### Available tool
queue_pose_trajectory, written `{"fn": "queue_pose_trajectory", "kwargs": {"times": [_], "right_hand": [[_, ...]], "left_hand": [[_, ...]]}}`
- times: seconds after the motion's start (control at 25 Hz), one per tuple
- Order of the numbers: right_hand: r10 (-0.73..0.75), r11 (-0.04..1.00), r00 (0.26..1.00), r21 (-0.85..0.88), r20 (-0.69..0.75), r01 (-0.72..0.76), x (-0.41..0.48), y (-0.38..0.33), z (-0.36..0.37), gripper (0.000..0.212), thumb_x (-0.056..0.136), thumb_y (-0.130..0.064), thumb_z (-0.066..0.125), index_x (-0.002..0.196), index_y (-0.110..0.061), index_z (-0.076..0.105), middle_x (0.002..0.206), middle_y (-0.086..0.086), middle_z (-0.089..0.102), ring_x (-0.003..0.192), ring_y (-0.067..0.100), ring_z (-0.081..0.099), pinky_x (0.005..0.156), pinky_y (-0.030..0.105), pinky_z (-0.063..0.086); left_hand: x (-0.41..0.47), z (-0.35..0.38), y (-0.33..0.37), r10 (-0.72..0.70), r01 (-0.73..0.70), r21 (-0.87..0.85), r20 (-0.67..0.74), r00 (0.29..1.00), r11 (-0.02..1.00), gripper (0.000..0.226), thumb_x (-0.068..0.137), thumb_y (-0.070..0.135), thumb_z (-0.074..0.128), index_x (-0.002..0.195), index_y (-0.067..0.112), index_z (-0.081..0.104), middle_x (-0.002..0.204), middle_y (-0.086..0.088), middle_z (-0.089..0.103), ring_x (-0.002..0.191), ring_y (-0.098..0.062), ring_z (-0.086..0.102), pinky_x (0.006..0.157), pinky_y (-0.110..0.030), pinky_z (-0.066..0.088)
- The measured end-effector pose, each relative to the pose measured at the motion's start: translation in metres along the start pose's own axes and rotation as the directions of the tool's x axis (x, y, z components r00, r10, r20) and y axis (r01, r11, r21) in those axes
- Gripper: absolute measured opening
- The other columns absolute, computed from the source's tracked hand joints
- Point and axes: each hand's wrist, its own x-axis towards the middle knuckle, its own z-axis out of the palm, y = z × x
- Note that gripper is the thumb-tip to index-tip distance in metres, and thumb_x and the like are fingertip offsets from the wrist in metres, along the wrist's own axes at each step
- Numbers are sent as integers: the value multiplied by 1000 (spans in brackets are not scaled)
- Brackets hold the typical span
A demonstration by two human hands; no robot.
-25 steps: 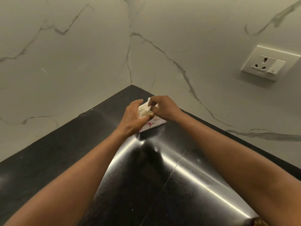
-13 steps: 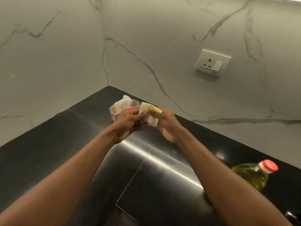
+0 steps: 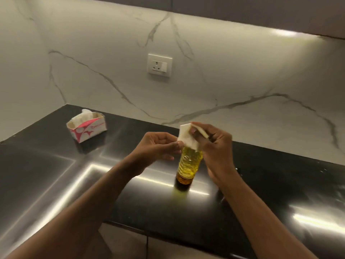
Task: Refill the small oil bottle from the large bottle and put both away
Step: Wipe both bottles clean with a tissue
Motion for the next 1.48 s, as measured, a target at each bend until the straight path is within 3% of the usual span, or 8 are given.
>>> {"fn": "queue_pose_trajectory", "kwargs": {"times": [0.16, 0.28, 0.4, 0.68, 0.88, 1.08, 1.28, 1.48], "right_hand": [[-303, 874, 938, -442, -168, 203, 19, 0, -71, 24, 93, -8, 74, 114, -17, 80, 108, -10, 78, 95, 3, 70, 80, 2, 47], [-365, 560, 922, -762, 126, 326, 45, 21, -76, 29, 94, 1, 68, 121, -5, 76, 117, 11, 77, 101, 21, 74, 93, 11, 48], [-168, 427, 904, -797, 394, 427, 61, 37, -48, 31, 97, -1, 63, 127, -3, 71, 122, 17, 74, 106, 33, 73, 94, 41, 58], [-181, 392, 860, -766, 478, 509, 25, 67, -43, 56, 91, 10, 62, 146, 2, 54, 151, 22, 54, 143, 34, 50, 120, 39, 36], [-44, 481, 910, -790, 411, 380, 60, 55, -38, 48, 99, 5, 53, 146, -1, 55, 151, 17, 55, 141, 31, 53, 119, 41, 42], [-232, 489, 869, -720, 437, 492, 17, 77, -44, 55, 93, 9, 65, 146, -1, 55, 150, 18, 56, 142, 27, 51, 118, 37, 39], [72, 866, 996, -491, -59, -92, 36, 98, -39, 38, 102, 2, 55, 136, -10, 67, 129, 10, 73, 121, 23, 68, 105, 40, 55], [105, 947, 986, -290, -129, -139, -7, 117, -17, 40, 107, -14, 54, 131, -45, 61, 122, -31, 69, 116, -5, 65, 96, 14, 53]], "left_hand": [[20, 59, 6, 238, -128, 380, -259, 936, 916, 37, 86, 30, 84, 119, 18, 73, 109, 4, 77, 102, -6, 73, 89, -26, 61], [40, 81, 3, 279, -63, 583, -289, 916, 810, 59, 88, 30, 82, 140, 10, 60, 135, -7, 67, 122, -16, 65, 101, -33, 56], [59, 87, -6, 210, 42, 679, -284, 936, 732, 65, 86, 30, 82, 143, 7, 58, 141, -15, 63, 130, -27, 60, 106, -43, 52], [81, 69, -24, 185, 6, 692, -202, 962, 722, 21, 89, 29, 76, 104, 14, 77, 93, -4, 78, 87, -18, 74, 72, -31, 57], [92, 63, -23, 177, -11, 677, -176, 968, 736, 19, 86, 31, 80, 97, 16, 81, 88, -2, 79, 82, -14, 75, 75, -37, 61], [94, 55, -25, 191, -56, 697, -118, 975, 715, 16, 90, 27, 77, 98, 14, 80, 86, -1, 78, 80, -15, 75, 74, -36, 63], [94, 58, -26, 172, -68, 650, -97, 980, 757, 36, 85, 37, 84, 114, 18, 79, 105, 1, 80, 93, -6, 74, 87, -32, 63], [89, 54, -30, 189, -68, 632, -127, 974, 772, 33, 86, 34, 83, 114, 17, 79, 104, 1, 80, 95, -6, 74, 88, -36, 63]]}}
